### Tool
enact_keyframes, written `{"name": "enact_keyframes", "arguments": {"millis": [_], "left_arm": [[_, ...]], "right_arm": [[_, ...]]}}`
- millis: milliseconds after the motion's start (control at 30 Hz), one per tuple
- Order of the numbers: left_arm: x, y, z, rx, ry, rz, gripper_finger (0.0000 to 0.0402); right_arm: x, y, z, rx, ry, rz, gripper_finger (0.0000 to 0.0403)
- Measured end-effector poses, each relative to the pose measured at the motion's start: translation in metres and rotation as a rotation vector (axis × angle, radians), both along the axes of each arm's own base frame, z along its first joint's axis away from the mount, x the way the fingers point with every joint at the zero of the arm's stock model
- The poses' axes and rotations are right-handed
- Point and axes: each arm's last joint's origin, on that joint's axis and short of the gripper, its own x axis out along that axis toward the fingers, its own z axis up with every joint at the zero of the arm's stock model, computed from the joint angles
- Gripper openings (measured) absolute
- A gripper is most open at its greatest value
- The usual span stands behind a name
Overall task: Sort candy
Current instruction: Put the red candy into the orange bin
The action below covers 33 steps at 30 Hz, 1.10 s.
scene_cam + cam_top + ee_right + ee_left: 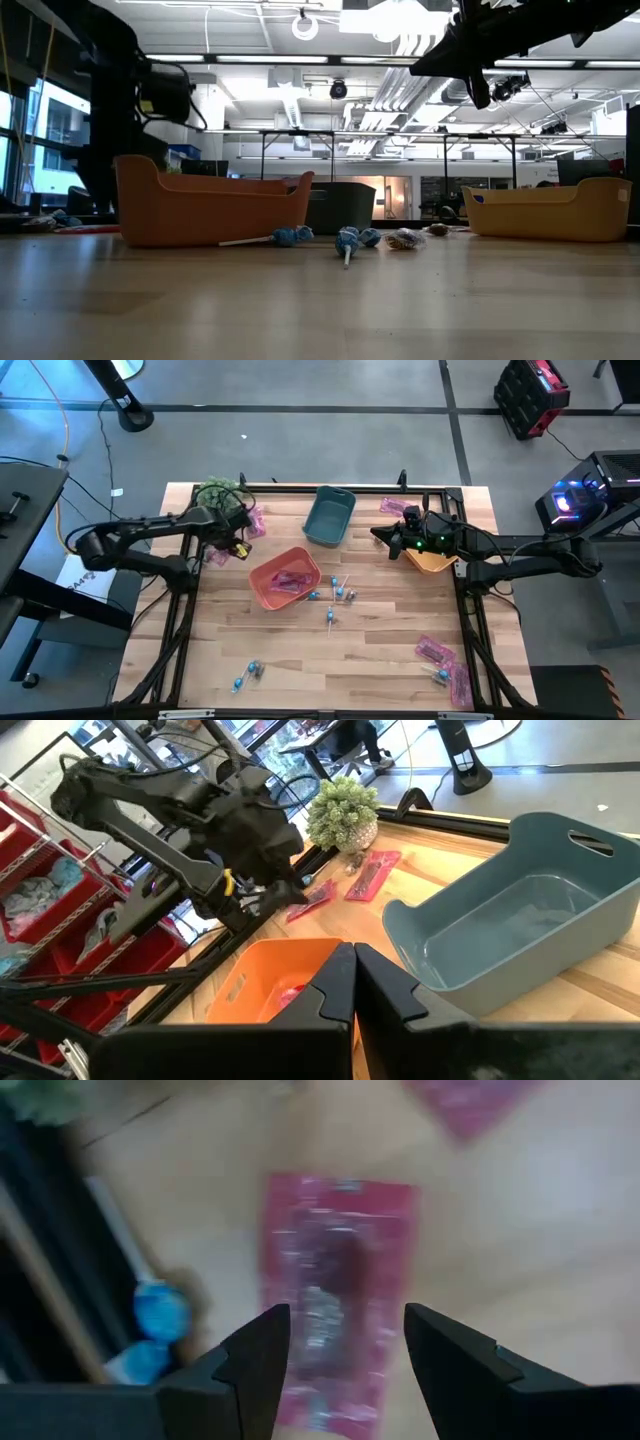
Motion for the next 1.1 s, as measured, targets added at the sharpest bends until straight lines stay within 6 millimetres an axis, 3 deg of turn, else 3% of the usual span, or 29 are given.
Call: {"name": "enact_keyframes", "arguments": {"millis": [333, 467, 633, 800, 967, 1100], "left_arm": [[0.008, 0.018, -0.033, -0.116, 0.109, -0.05, 0.0189], [0.012, 0.017, -0.031, -0.155, 0.091, -0.101, 0.0139], [0.015, 0.018, -0.003, -0.137, -0.003, -0.153, 0.0019], [0.011, 0.015, 0.04, -0.096, -0.044, -0.217, 0.0018], [0.018, 0.005, 0.091, -0.01, -0.341, -0.264, 0.0005], [0.037, -0.015, 0.112, 0.036, -0.566, -0.372, 0.0004]], "right_arm": [[0.0, 0.0, 0.0, 0.004, -0.002, -0.001, 0.0], [0.0, 0.0, 0.0, 0.005, -0.002, -0.001, 0.0], [0.0, 0.0, 0.0, 0.005, -0.001, 0.0, 0.0], [0.0, 0.0, 0.0, 0.0, 0.002, 0.0, 0.0], [0.0, 0.0, 0.0, 0.0, 0.004, -0.001, 0.0], [0.0, 0.0, -0.001, 0.0, 0.008, -0.004, 0.0]]}}
